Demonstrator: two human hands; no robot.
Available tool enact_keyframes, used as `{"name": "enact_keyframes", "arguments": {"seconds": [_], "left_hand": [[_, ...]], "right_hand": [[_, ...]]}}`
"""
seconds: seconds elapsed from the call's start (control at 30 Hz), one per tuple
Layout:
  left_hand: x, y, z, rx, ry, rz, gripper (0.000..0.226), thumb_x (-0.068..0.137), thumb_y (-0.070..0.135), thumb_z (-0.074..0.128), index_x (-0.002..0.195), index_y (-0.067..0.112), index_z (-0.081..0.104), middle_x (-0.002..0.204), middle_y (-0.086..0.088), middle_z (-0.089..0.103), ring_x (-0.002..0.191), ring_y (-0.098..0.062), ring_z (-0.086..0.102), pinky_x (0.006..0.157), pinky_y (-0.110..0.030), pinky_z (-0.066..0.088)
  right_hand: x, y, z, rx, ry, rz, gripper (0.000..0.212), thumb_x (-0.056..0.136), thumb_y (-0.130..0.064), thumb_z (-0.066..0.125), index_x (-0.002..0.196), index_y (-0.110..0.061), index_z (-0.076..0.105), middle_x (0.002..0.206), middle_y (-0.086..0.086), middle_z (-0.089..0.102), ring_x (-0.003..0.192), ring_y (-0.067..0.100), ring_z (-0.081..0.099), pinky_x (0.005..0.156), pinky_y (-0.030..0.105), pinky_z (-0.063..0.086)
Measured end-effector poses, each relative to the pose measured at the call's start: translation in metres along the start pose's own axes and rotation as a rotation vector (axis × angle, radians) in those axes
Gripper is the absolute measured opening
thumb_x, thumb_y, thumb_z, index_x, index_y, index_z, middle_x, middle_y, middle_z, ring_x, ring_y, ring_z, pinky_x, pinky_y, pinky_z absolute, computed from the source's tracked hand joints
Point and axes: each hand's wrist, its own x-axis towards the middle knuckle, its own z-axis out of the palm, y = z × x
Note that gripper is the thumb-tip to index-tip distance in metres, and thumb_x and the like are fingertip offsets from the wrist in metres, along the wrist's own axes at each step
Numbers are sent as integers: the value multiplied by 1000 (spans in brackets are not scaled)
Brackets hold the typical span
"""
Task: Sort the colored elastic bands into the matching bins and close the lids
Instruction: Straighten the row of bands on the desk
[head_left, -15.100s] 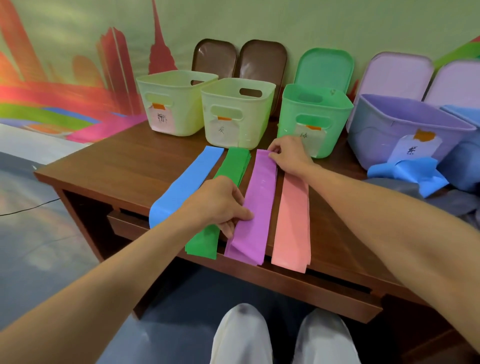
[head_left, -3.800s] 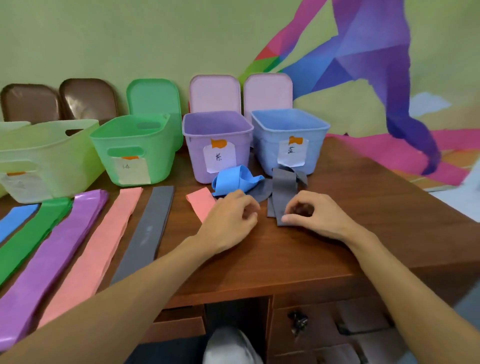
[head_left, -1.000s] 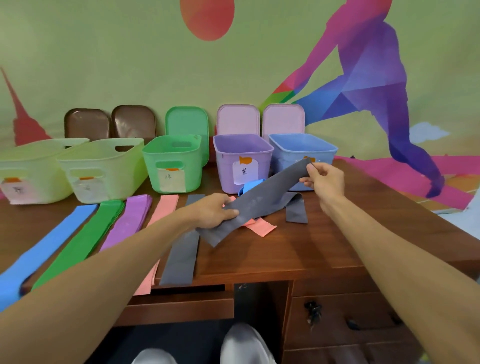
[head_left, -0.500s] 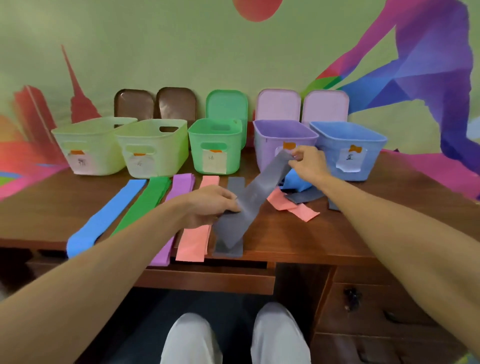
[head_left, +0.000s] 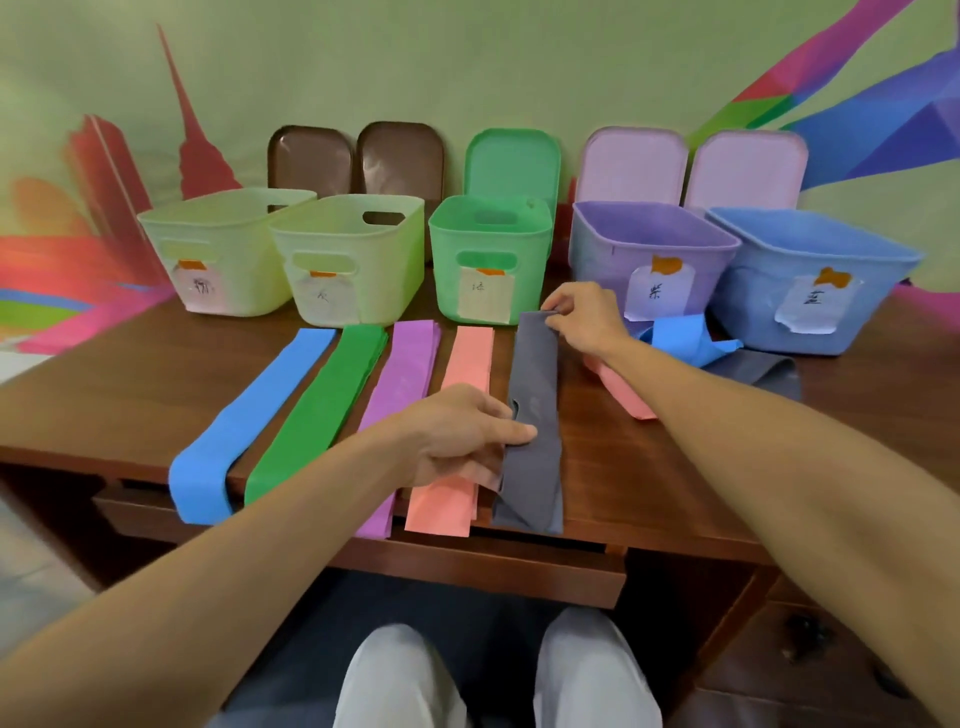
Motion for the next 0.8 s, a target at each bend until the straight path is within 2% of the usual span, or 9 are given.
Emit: {"name": "enact_keyframes", "arguments": {"seconds": [0.1, 0.23, 0.4, 0.57, 0.73, 0.8], "left_hand": [[1, -1, 0, 38, 20, -11, 9, 87, 13, 65, 92, 9, 59, 81, -5, 68, 63, -10, 68, 49, -21, 54], [1, -1, 1, 135, 55, -43, 15, 83, 14, 70, 90, 11, 57, 85, -8, 66, 64, -13, 67, 47, -21, 54], [5, 1, 3, 277, 107, -30, 41, 82, 17, 72, 112, 7, 47, 67, -8, 64, 39, -11, 59, 42, -18, 49], [7, 3, 5, 398, 130, -26, 54, 83, 21, 71, 126, 2, 44, 55, -6, 63, 33, -9, 53, 38, -17, 45], [11, 5, 12, 719, 155, 9, 41, 83, 31, 70, 110, 5, 52, 62, -5, 64, 39, -9, 51, 39, -18, 42], [11, 7, 13, 852, 212, 65, 42, 81, 36, 71, 105, 11, 49, 70, -1, 61, 53, -10, 55, 46, -20, 41]], "right_hand": [[5, 4, 11, 4, -27, 17, 20, 83, -4, 68, 102, -6, 72, 100, 11, 72, 94, 18, 64, 78, 17, 43], [6, 11, 21, -49, -108, -9, 20, 83, -7, 69, 102, -6, 72, 101, 11, 72, 94, 18, 65, 78, 14, 39], [9, 13, 24, -57, -97, -26, 18, 84, -7, 68, 102, -5, 72, 101, 12, 71, 85, 13, 59, 79, 17, 40], [11, 15, 26, -53, -78, -20, 19, 85, -7, 67, 103, -5, 72, 103, 12, 71, 96, 19, 63, 81, 19, 42], [12, 16, 31, -131, -93, -38, 22, 86, -5, 64, 107, -4, 70, 109, 13, 68, 101, 24, 62, 89, 28, 48], [12, 15, 31, -171, -102, -50, 25, 86, -4, 64, 111, -5, 67, 112, 14, 66, 102, 25, 61, 92, 34, 50]]}}
